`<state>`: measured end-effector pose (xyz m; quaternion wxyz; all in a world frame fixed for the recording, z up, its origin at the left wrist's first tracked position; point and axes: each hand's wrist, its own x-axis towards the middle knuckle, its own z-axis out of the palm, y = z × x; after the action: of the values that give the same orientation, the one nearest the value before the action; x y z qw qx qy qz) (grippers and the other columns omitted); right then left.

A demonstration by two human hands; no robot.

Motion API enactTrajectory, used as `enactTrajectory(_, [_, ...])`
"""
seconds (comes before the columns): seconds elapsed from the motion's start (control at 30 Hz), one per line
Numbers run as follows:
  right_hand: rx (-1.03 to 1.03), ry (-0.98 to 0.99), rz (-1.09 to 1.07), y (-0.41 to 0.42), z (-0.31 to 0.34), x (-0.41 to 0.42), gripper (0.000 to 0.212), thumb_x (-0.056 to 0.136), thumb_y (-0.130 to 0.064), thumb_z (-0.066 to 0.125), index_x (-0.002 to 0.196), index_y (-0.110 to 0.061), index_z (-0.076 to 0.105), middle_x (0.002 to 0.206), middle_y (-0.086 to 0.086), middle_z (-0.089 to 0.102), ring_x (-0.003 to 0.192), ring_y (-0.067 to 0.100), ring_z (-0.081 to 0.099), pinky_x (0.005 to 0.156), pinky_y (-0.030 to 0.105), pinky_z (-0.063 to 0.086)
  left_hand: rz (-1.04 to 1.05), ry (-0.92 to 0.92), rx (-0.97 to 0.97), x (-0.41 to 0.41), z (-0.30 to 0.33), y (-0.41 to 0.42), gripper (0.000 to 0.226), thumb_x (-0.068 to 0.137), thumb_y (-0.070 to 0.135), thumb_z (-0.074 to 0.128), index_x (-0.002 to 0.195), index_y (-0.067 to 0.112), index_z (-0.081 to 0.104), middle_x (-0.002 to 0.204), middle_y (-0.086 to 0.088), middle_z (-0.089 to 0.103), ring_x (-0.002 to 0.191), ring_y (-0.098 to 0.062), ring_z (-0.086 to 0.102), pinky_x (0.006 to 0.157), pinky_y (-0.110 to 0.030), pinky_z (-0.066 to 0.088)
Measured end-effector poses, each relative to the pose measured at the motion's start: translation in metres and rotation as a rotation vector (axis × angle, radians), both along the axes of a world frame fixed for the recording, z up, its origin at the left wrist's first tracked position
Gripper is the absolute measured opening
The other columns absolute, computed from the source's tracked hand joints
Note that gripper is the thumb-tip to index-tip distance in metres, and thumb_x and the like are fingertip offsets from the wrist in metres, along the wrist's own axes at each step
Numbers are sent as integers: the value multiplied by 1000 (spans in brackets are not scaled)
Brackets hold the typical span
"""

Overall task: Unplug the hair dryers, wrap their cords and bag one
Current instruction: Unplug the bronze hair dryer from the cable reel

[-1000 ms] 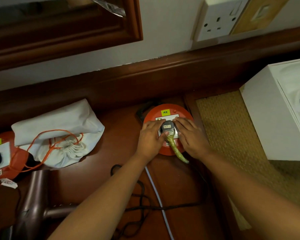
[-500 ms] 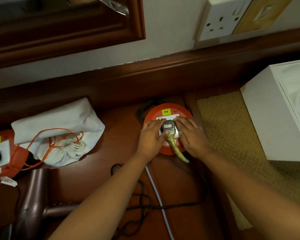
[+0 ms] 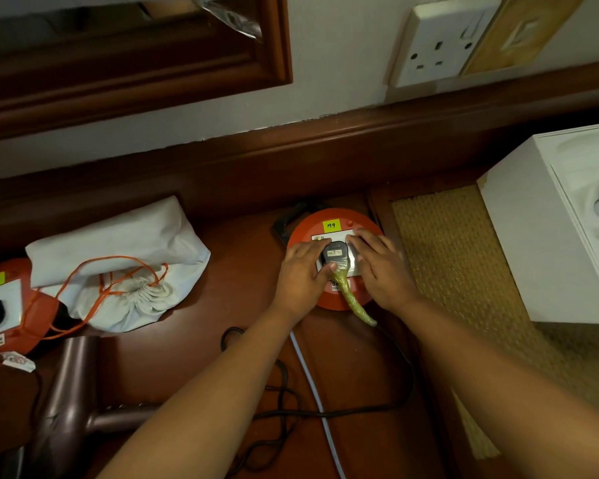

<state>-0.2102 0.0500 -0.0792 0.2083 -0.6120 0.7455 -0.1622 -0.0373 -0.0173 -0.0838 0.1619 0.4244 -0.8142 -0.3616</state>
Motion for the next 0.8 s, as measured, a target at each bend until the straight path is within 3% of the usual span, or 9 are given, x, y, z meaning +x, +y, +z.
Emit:
enactTrajectory(0.13, [18,-63,-18,1,4,2,54,93,-34,24,142,-21,43,150,-4,38,132,18,33,104,36,29,-1,-4,12,0,2,0,79,87,69,31,134,11,54,130,-9,58,123,-24,44,102,-26,29])
enactTrajectory(0.23, [7,-191,-67,1,12,7,44,98,-19,40,141,-16,44,151,0,36,136,18,29,112,35,25,-1,-23,54,1,7,0,68,91,60,44,137,10,51,134,-9,55,127,-24,41,106,-30,31])
enactTrajectory(0.3, [32,-264,-112,1,21,11,46,96,-14,49,142,-13,43,152,2,35,139,16,27,110,18,16,-12,-27,91,1,13,0,57,94,41,55,141,11,45,139,-9,51,132,-23,38,110,-34,31])
enactTrajectory(0.37, [25,-329,-166,3,28,17,50,93,-15,56,142,-11,43,148,4,40,137,15,32,100,8,17,-23,-40,120,5,20,0,59,94,30,59,146,12,36,145,-9,44,137,-22,33,112,-31,27])
enactTrajectory(0.5, [-1,-312,-143,12,35,25,58,91,-21,61,143,-11,39,146,5,43,135,16,37,99,11,21,-72,-112,53,15,22,-1,66,91,21,63,148,10,31,151,-9,36,140,-23,29,109,-22,20])
enactTrajectory(0.6, [19,-298,-121,12,36,30,62,90,-23,62,145,-11,35,147,6,41,136,18,35,98,9,18,-106,-197,16,22,19,-2,67,91,21,62,148,9,30,152,-11,33,142,-25,25,114,-27,19])
enactTrajectory(0.8, [31,-294,-148,0,26,41,74,85,-31,69,146,-14,33,142,7,46,132,20,39,101,23,31,-144,-301,-21,23,12,-9,76,91,37,61,152,13,21,159,-8,19,148,-25,11,120,-36,14])
